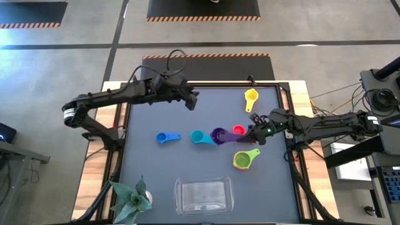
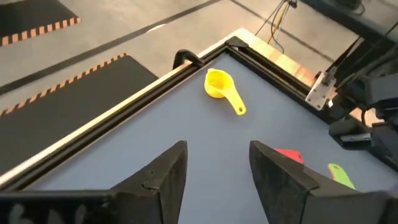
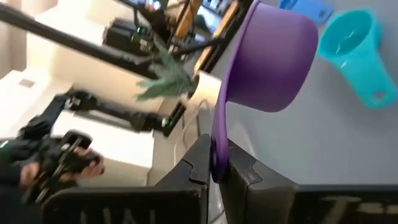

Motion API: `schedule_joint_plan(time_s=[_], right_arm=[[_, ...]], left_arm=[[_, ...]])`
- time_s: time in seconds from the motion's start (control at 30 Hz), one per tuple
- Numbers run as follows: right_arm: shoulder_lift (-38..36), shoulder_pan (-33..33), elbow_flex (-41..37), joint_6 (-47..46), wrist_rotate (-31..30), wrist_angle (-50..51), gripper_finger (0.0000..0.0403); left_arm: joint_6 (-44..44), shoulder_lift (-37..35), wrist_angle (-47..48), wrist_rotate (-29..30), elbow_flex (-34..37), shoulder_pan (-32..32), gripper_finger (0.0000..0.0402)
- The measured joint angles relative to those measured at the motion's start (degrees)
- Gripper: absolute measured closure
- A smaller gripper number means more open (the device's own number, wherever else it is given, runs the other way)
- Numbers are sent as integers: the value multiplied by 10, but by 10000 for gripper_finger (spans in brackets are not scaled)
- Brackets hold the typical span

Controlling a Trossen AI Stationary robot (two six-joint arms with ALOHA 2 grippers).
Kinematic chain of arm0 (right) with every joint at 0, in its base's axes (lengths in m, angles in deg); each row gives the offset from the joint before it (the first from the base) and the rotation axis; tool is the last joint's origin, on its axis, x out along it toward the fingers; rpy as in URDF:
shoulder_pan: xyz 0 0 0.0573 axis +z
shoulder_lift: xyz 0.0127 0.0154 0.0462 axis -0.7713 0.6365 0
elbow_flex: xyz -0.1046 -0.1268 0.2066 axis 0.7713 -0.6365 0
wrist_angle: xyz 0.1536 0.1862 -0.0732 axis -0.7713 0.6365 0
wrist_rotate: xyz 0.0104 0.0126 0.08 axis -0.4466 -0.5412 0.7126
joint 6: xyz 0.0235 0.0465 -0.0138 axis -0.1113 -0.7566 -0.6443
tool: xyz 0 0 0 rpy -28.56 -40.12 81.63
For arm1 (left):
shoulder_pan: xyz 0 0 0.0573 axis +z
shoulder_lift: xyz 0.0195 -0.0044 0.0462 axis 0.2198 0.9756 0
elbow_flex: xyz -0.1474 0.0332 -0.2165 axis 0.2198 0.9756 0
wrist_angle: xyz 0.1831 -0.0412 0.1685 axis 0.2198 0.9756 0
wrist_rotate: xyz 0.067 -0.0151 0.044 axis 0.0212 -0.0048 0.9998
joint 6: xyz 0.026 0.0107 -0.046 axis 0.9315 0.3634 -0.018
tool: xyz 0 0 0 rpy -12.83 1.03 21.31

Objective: Nest measuring cups in basket
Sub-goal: Stack the purple measuring cup on top of the green measuring cup

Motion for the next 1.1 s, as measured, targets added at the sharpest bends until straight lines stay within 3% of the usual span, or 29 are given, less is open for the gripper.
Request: schedule_joint_plan(time_s=[0.27, 0.5, 0.8, 1.1], right_arm=[[0, 0, 0, -54, 102, 33, 394], [-2, 0, 0, -80, 185, 44, 394], [-42, 0, 0, 11, 206, 247, 394], [-109, 0, 0, 9, 215, 310, 394]], left_arm=[[-59, -110, -207, -64, 197, 2, 274], [-79, -202, -284, -65, 312, 2, 296], [-104, -269, -327, -64, 393, 2, 316], [-118, -253, -333, -61, 405, 3, 323]])
